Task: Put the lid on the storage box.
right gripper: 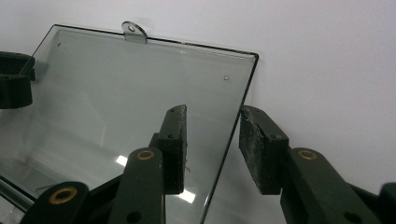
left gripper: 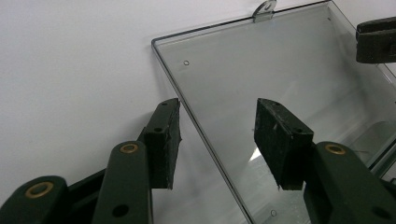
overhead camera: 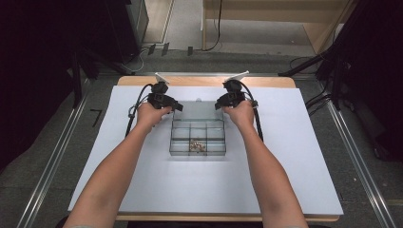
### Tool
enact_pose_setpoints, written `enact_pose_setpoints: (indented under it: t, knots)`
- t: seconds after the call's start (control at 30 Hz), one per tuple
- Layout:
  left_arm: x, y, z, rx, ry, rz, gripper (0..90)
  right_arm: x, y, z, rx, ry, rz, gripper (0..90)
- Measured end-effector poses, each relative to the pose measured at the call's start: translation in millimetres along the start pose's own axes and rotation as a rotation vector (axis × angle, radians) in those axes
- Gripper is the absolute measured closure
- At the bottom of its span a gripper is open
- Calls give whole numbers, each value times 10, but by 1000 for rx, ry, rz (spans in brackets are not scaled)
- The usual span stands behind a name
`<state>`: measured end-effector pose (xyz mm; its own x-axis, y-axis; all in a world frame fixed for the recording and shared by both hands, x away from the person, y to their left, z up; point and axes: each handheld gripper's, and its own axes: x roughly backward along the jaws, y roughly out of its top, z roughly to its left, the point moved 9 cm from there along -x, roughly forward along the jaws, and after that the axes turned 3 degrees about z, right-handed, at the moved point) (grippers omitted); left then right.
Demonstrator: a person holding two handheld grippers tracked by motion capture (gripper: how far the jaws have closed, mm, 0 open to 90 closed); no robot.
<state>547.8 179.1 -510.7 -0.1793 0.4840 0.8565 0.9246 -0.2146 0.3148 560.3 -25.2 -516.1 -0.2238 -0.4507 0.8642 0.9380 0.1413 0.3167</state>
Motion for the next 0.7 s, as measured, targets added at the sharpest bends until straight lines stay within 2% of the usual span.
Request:
enact_pose_setpoints:
  t: [0.27, 0.47, 0.6, 0.7]
  knots:
    - [-22, 14, 7, 20, -10, -7, 515, -24, 7, -4, -34, 21, 8, 605]
    - [-37, 19, 16, 34, -27, -2, 504, -38, 10, -27, -70, 58, 17, 605]
    - [-53, 24, 6, 46, -31, -1, 494, -48, 14, -23, -79, 62, 16, 591]
    - [-63, 24, -8, 56, -43, 3, 485, -58, 9, -32, -112, 93, 23, 592]
